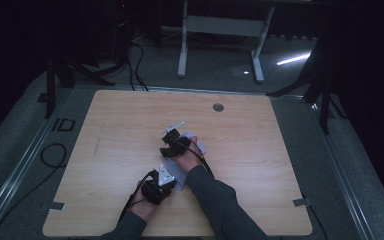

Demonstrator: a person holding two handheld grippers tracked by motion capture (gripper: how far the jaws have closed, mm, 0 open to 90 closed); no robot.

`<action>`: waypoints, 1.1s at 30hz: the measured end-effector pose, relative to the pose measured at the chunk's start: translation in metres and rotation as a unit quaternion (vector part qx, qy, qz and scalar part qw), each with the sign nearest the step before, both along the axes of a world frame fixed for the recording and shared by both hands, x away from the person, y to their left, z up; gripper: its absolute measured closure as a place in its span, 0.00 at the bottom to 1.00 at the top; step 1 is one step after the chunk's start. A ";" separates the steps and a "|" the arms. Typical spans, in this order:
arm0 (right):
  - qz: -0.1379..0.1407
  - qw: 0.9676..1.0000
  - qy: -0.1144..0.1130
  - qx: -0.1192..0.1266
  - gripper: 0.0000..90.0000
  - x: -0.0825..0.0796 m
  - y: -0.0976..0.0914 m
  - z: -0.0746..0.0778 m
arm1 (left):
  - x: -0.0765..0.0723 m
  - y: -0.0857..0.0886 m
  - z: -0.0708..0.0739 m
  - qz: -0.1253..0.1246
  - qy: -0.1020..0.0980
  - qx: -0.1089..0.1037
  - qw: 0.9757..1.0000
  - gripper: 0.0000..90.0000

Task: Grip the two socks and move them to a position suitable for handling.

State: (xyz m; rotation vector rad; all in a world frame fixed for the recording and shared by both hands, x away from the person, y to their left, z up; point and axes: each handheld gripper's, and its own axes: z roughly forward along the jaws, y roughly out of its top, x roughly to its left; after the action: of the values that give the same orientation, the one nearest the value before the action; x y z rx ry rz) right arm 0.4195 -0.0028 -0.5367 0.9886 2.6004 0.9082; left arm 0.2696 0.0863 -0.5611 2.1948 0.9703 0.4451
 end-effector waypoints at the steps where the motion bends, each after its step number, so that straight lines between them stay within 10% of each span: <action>1: 0.002 1.000 -0.001 -0.002 0.79 -0.001 0.000 0.001 | 0.000 0.000 0.000 0.000 0.000 0.000 1.000 0.99; 6: 0.012 1.000 -0.003 -0.004 0.97 -0.005 -0.007 0.002 | -0.001 -0.001 0.000 0.001 -0.003 0.005 1.000 0.99; 23: 0.012 0.996 -0.024 0.088 0.98 -0.027 -0.069 0.046 | -0.001 -0.001 0.000 0.004 -0.002 0.004 1.000 0.99; 33: 0.031 0.994 -0.043 0.098 0.97 -0.065 -0.113 0.061 | 0.001 0.003 0.001 0.013 0.004 0.003 1.000 0.99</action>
State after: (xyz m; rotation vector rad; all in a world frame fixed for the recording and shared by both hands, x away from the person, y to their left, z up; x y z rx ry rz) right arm 0.3545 -0.1161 -0.4758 0.8960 2.5201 1.2131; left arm 0.2703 0.0889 -0.5599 2.1940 1.0039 0.4516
